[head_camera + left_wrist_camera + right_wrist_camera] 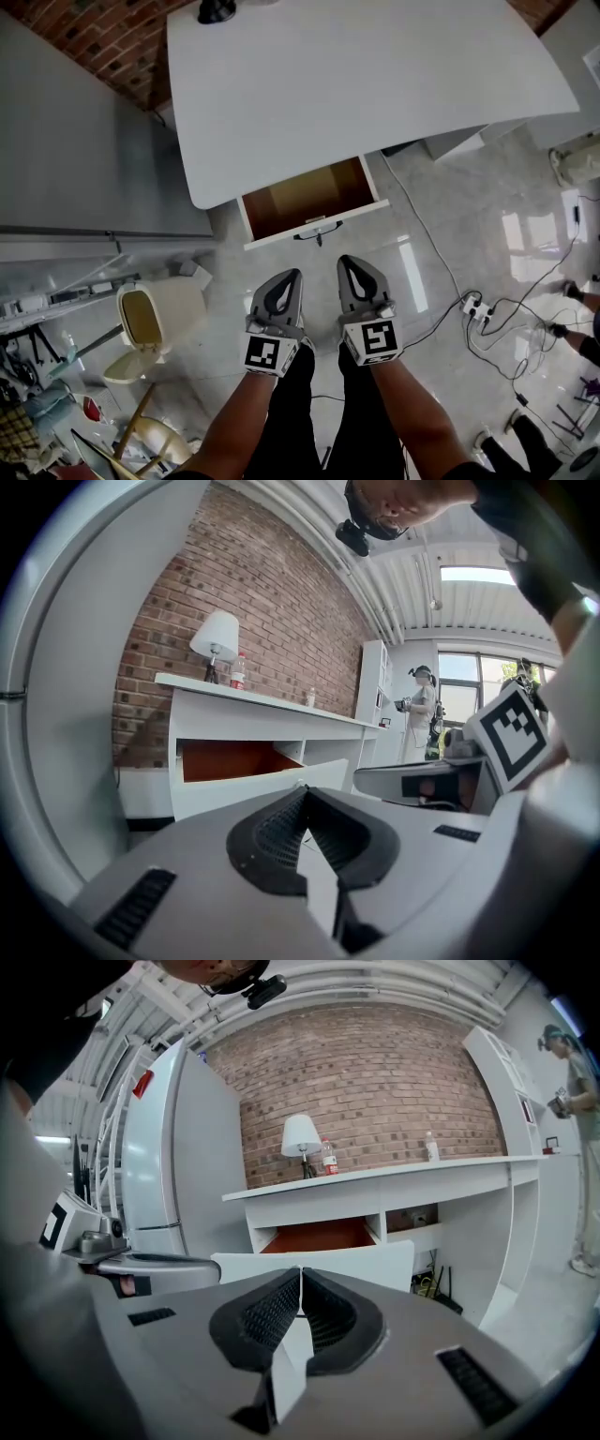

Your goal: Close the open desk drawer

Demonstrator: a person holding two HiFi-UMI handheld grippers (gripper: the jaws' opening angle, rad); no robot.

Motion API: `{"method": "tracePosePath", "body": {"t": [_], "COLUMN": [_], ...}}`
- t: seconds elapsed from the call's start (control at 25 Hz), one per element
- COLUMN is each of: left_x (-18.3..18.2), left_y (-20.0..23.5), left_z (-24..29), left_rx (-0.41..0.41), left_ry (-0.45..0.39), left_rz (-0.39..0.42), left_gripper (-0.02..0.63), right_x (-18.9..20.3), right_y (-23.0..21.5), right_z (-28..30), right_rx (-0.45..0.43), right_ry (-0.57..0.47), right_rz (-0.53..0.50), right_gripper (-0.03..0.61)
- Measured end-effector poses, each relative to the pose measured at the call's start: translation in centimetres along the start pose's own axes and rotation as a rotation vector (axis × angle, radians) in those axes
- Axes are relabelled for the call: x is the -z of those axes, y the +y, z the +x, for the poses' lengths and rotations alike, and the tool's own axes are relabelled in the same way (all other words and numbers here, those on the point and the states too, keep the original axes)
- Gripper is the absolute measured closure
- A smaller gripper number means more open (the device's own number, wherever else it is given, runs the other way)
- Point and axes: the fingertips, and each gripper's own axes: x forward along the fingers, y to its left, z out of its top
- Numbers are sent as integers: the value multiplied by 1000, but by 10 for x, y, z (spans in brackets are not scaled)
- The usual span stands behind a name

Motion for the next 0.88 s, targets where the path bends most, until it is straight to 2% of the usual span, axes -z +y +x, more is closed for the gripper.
{"method": "tracePosePath", "body": {"t": [0.08,0.24,0.44,0.56,0.72,0.88], "left_x": [5,11,23,29,31,31], "left_y": [3,7,11,11,11,11], "left_z": [2,5,10,12,15,18], "left_rx": [-6,-9,-3,-2,-11,-9], "left_ry": [1,-4,17,22,22,22], "left_rz": [-4,-6,7,6,-5,1], "left_gripper": [606,606,606,606,606,606], "right_x": [10,24,40,51,66,68], "right_y": [-1,-7,-20,-25,-37,-46], "right_z": [7,20,35,42,52,66], "right_rx": [-23,-73,-81,-88,-95,-122], "right_ry": [7,2,20,31,29,2], "right_rz": [62,296,511,675,923,1065], "right_gripper": [549,548,544,494,472,469]}}
